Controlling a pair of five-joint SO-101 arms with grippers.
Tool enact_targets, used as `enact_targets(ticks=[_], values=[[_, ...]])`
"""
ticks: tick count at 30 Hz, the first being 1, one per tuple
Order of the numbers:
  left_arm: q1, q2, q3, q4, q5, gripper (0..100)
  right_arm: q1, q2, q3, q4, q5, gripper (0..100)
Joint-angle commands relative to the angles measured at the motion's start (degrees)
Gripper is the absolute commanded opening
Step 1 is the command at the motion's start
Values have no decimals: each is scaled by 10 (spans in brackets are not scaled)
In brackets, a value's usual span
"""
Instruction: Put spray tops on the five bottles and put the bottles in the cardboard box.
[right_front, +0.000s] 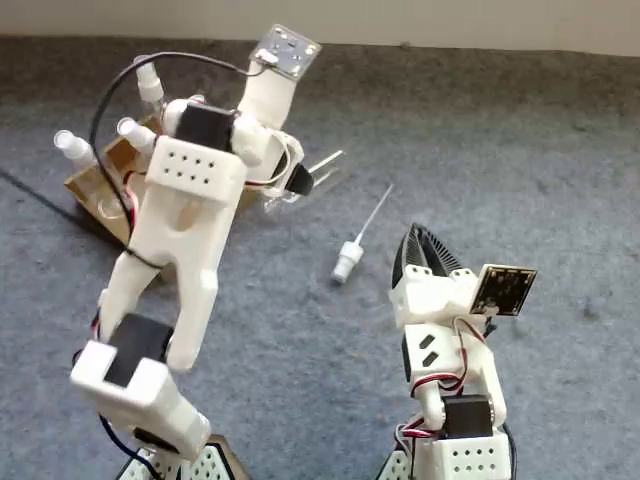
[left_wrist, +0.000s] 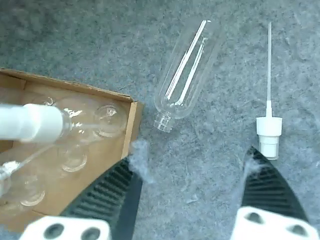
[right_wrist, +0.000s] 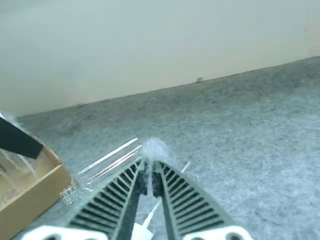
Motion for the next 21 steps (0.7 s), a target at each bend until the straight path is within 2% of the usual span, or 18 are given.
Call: enact_targets(ticks=[1,6,21], values=[[10,68,-75,-2,-34,268,6,-7,102,-18,-4,15],[11,168,-160,-3,-84,268,5,-5,102,-18,-4,15],[14,461,-443,-59,-88,268,4,-5,102,-18,-3,15]])
